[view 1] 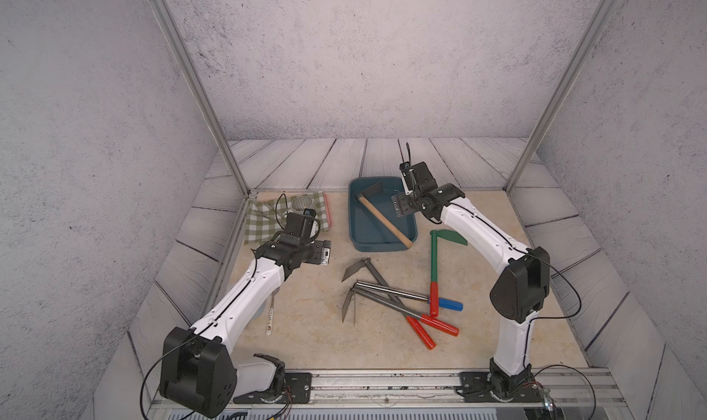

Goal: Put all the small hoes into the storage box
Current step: Adjust the hoe in the storage box, then pick up the hoe from the center of the board.

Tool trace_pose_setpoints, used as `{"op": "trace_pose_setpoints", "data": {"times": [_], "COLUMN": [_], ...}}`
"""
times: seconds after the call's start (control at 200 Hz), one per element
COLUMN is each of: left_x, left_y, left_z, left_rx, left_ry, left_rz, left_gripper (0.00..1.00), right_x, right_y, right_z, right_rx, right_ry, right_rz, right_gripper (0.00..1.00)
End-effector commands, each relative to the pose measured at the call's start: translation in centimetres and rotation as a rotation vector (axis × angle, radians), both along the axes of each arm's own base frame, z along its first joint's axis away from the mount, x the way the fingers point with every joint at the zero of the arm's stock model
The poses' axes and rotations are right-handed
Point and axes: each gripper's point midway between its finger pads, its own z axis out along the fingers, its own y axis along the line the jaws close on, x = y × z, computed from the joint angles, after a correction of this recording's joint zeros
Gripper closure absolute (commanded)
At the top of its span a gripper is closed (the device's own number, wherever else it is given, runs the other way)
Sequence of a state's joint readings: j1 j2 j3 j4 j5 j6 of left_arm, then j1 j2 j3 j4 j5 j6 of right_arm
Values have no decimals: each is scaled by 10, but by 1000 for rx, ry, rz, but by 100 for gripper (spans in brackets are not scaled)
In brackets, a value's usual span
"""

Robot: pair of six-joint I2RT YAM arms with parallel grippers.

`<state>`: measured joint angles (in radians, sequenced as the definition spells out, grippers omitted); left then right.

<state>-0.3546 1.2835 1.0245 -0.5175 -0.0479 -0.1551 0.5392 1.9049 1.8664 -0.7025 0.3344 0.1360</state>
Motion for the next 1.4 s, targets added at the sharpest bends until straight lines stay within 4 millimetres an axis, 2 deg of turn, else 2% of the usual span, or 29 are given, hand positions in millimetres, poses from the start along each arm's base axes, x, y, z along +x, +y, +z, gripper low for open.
{"op": "trace_pose_setpoints", "data": {"times": [0.0,0.175,0.25,0.395,0.515,0.595,0.871,0.976,1.141,1.391], "left_x": [-5,-7,-7,-8,-7,-6,-8,-8,-8,-8], "left_y": [-15,-19,-22,-21,-19,-17,-17,-18,-19,-18], "left_z": [4,11,15,14,11,10,9,8,6,6], "left_rx": [-35,-39,-52,-48,-25,-12,-10,-11,-8,-1], "left_ry": [-8,-36,-58,-54,-43,-39,-35,-33,-27,-26], "left_rz": [-48,-70,-82,-83,-74,-73,-72,-75,-78,-79], "left_gripper": [8,8,8,8,8,8,8,8,8,8], "right_x": [-25,-60,-70,-83,-91,-92,-91,-92,-90,-90], "right_y": [-33,-65,-72,-83,-85,-83,-89,-90,-90,-90], "right_z": [-22,-38,-50,-78,-99,-112,-154,-172,-182,-202], "right_rx": [-37,-4,7,22,95,148,147,187,191,174], "right_ry": [99,192,222,290,349,388,467,509,519,554], "right_rz": [-138,-296,-335,-376,-391,-401,-447,-462,-464,-467], "right_gripper": [11,16,20,20,21,21,22,25,28,38]}}
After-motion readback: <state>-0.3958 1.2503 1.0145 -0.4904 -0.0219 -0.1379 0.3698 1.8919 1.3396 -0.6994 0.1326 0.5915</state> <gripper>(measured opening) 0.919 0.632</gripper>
